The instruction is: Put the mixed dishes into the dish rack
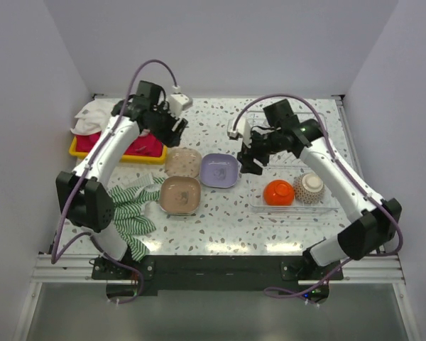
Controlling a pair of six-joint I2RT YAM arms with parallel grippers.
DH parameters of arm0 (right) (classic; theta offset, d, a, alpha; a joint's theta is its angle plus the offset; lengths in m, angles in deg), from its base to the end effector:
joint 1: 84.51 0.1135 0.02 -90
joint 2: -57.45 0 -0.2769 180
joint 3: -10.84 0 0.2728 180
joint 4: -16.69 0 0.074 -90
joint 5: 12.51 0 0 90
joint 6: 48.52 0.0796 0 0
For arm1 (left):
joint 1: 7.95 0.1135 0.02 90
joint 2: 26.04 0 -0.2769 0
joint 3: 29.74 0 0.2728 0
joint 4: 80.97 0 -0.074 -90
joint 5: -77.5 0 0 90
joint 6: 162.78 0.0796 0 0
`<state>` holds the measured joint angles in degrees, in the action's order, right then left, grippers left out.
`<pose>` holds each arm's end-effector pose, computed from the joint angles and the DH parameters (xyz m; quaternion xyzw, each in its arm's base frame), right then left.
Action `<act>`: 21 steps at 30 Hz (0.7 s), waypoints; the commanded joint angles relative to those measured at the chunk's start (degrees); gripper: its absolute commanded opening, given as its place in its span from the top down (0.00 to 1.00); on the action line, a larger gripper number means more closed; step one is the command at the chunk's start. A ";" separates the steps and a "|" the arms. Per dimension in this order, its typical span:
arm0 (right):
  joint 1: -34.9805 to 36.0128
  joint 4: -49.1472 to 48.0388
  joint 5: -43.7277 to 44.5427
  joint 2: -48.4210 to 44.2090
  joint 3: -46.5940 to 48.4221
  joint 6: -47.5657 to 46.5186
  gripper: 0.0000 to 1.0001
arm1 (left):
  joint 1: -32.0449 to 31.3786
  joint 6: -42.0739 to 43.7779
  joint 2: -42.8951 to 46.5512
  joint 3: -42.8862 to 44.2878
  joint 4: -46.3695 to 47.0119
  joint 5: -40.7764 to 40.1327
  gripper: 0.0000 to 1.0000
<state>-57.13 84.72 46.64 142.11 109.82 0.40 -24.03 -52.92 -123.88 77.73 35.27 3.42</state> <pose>0.2856 0.1939 0.3419 -0.5838 0.7108 0.2151 0.3282 0.3927 -0.1359 0.3115 0.3313 0.8831 -0.1216 0.3092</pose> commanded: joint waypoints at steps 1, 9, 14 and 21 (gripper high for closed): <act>1.28 -12.25 3.76 4.71 2.66 14.43 0.33 | 6.14 -0.96 5.55 -1.76 2.70 1.39 0.31; -3.18 -17.72 23.64 3.23 6.43 27.63 0.30 | -7.97 19.74 6.08 -1.85 -2.22 14.24 0.39; -15.57 -9.21 19.78 1.30 10.58 31.85 0.29 | -16.86 24.35 2.24 -5.64 -0.72 11.69 0.43; -21.48 -10.07 21.71 -11.26 -1.80 32.73 0.27 | -25.93 23.21 -3.23 -10.11 4.72 1.49 0.47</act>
<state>-78.05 72.86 68.00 138.33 112.93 30.45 -46.49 -31.41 -124.91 70.41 36.39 10.22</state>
